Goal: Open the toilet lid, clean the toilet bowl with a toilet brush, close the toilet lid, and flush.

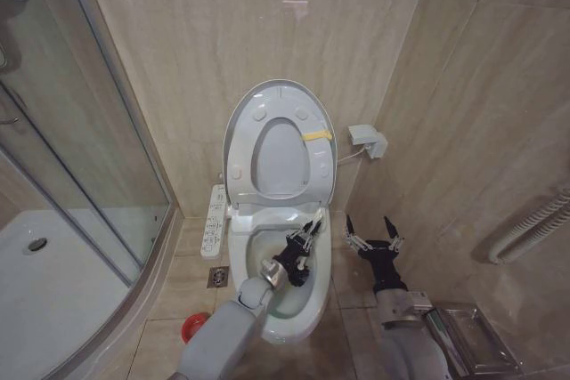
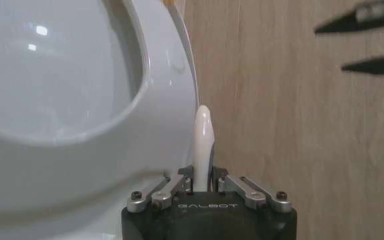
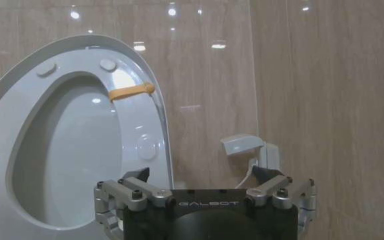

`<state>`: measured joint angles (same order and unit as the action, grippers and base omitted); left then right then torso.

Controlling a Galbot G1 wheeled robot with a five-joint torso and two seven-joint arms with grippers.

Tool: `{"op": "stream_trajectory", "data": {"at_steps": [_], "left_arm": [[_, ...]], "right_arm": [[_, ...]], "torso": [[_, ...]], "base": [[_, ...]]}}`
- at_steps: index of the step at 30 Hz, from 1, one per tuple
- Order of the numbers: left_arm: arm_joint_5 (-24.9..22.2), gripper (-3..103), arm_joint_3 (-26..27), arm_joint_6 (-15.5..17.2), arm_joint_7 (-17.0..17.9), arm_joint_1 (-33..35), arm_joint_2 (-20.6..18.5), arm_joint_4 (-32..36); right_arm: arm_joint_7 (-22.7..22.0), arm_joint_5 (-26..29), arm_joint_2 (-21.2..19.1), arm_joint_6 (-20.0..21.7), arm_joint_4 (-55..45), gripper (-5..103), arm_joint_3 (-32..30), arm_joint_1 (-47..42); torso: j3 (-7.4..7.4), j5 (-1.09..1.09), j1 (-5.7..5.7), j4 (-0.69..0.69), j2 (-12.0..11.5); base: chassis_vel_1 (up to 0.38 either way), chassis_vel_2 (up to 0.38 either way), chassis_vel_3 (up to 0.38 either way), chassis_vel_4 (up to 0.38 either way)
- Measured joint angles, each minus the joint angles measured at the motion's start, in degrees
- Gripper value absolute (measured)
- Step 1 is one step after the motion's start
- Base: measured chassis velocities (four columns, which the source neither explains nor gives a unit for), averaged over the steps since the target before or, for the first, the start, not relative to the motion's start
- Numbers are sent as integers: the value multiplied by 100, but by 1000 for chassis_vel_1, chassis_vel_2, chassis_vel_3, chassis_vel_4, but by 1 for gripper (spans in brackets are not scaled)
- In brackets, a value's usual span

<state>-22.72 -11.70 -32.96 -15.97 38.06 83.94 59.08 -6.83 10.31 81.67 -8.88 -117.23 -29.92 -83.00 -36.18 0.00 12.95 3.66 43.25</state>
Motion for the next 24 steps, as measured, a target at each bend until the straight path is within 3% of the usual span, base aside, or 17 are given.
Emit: {"op": "stream_trajectory", "data": {"at_steps": [24], "left_arm": [[-76,18,-99,41,33,-39,-4,-64]], "right_arm": [[0,0,0,0,0,100,0,0]], "torso": [[0,-1,0,0,0]], "base": [[0,0,0,0]]}}
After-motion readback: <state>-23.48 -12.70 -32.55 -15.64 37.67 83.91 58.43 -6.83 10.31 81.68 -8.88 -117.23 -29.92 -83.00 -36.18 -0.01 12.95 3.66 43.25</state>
